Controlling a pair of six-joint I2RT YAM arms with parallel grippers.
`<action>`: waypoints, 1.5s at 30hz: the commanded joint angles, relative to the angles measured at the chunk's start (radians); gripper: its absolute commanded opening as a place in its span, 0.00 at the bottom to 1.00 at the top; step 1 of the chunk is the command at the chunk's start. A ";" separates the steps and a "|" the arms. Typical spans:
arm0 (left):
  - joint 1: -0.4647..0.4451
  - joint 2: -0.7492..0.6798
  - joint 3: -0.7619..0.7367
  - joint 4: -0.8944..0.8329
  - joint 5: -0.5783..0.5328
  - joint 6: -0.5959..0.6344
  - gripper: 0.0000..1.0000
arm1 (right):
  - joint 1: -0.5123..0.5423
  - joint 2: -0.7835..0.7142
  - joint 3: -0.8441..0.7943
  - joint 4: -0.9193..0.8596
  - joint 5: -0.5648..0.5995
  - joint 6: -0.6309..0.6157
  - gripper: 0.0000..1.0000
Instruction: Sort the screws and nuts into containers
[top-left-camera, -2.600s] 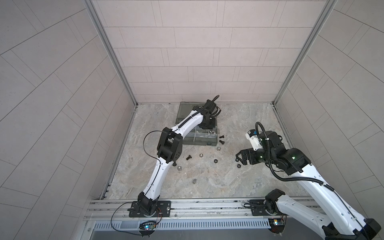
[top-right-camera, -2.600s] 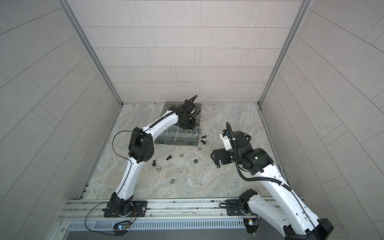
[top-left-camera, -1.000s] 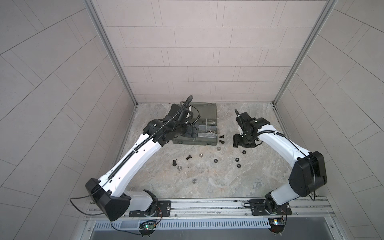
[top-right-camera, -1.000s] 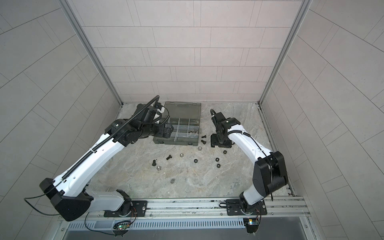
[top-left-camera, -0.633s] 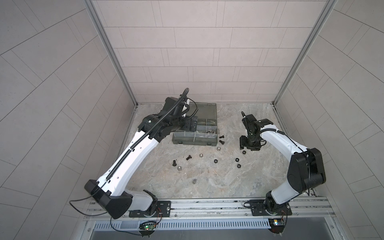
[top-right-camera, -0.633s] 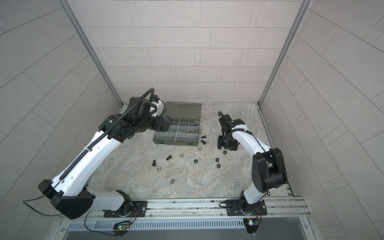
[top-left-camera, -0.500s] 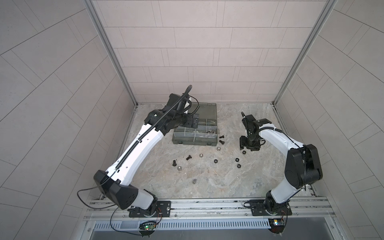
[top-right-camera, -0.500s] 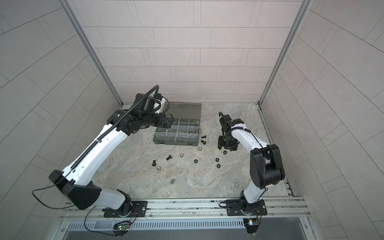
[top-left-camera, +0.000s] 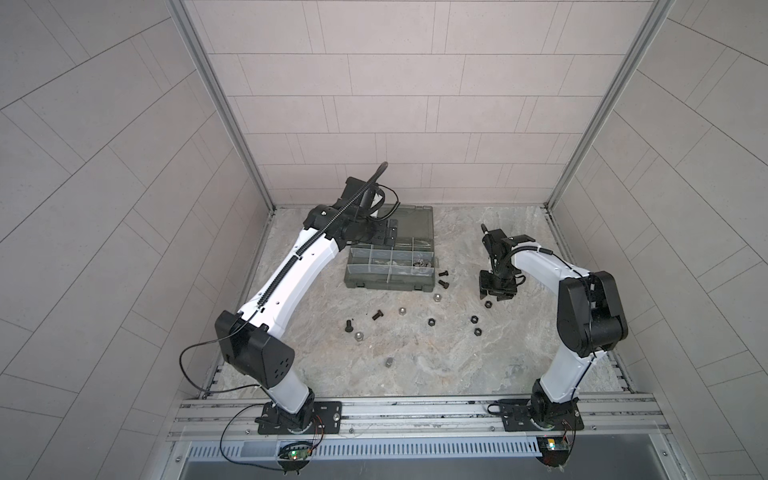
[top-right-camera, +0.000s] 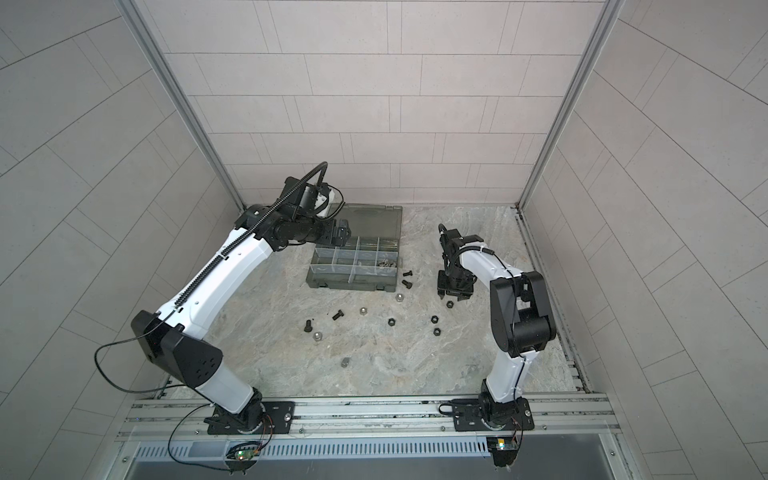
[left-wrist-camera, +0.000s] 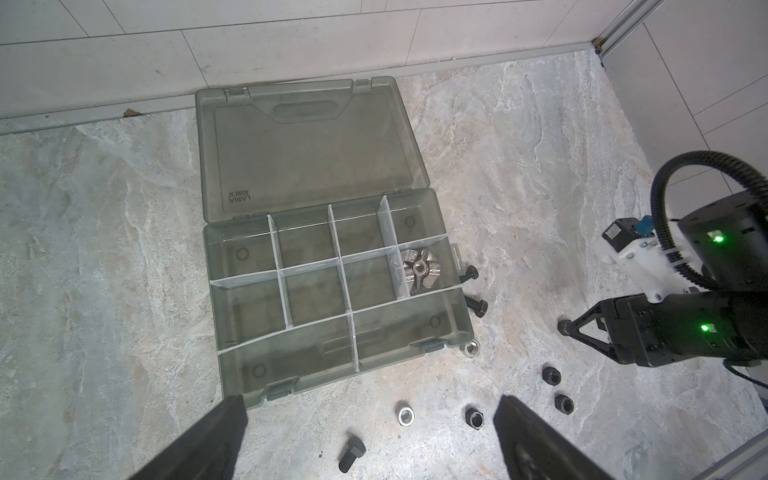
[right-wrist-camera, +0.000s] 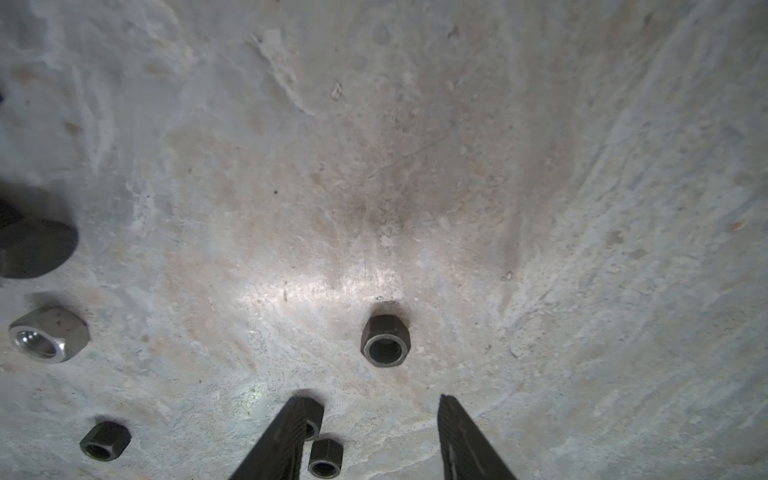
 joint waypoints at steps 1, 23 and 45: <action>0.009 0.023 0.027 -0.019 0.013 0.012 1.00 | -0.009 0.010 -0.001 0.002 0.002 0.001 0.53; 0.028 0.024 0.043 -0.065 0.047 0.025 1.00 | -0.013 0.064 -0.104 0.140 -0.004 0.043 0.45; 0.028 -0.060 -0.162 0.062 0.305 -0.046 1.00 | -0.012 0.107 -0.081 0.136 -0.007 0.023 0.24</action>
